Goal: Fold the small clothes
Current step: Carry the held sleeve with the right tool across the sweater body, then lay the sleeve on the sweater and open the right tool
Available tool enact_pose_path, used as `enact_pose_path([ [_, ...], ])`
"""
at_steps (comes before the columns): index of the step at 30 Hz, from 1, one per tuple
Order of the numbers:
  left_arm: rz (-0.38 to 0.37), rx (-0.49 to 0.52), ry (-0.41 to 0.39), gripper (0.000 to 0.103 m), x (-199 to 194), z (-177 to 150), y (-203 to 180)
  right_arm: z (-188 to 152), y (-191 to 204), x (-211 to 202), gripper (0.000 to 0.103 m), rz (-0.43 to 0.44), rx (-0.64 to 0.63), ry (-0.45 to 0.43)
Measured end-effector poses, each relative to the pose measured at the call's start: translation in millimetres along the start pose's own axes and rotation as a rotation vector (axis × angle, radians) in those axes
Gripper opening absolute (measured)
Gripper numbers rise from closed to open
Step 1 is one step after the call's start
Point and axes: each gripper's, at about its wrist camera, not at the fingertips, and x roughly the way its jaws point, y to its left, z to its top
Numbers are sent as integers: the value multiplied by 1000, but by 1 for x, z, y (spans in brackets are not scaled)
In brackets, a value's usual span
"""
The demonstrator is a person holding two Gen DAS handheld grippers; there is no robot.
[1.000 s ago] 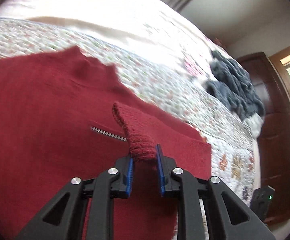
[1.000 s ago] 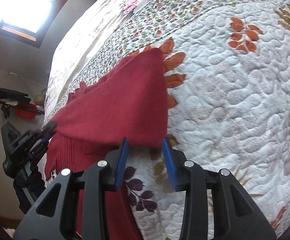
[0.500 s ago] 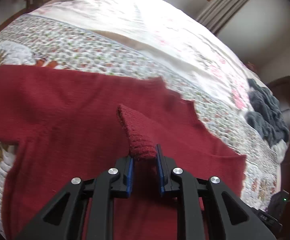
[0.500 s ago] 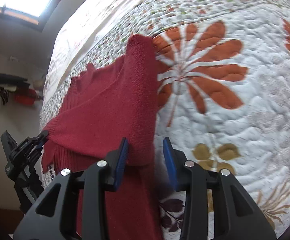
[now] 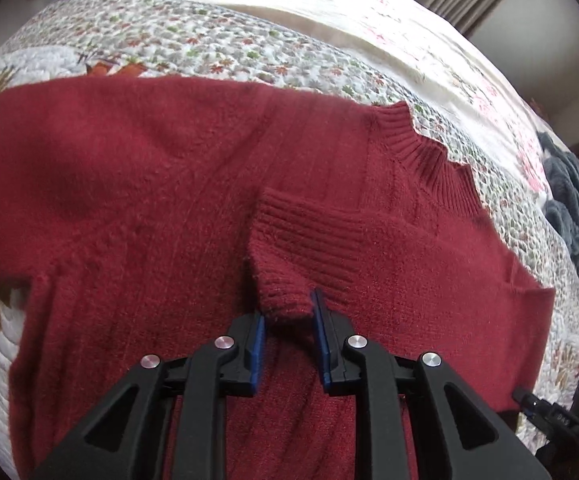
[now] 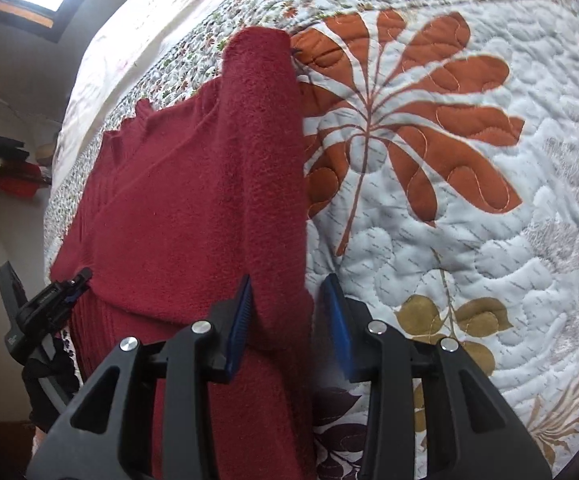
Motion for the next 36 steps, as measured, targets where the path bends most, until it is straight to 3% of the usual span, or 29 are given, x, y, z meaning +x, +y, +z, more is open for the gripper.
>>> enact_pose_path([
  [4,51,49,-94,28,-39,7,-6,0,23,-26,39,-25,-54,-67],
  [7,20,123,-148,29,-63,7,-25,0,44,-43,41,38,-82,-103],
  [10,-57,180,-118,29,-61,3,-49,1,66,-39,42,77,-115,-95],
  [13,-60,214,-52,30,-36,-2,-63,3,79,-16,43,59,-122,-54],
  [18,-9,198,61,29,11,-10,-51,0,77,30,42,0,-109,29],
  [27,-62,204,70,29,23,-14,-39,-9,71,55,41,-37,-104,36],
  [32,-99,172,64,29,0,-9,-27,-8,80,36,44,-47,-104,20],
  [36,-58,163,-12,44,-34,-13,-4,-16,107,19,47,2,-126,-20],
])
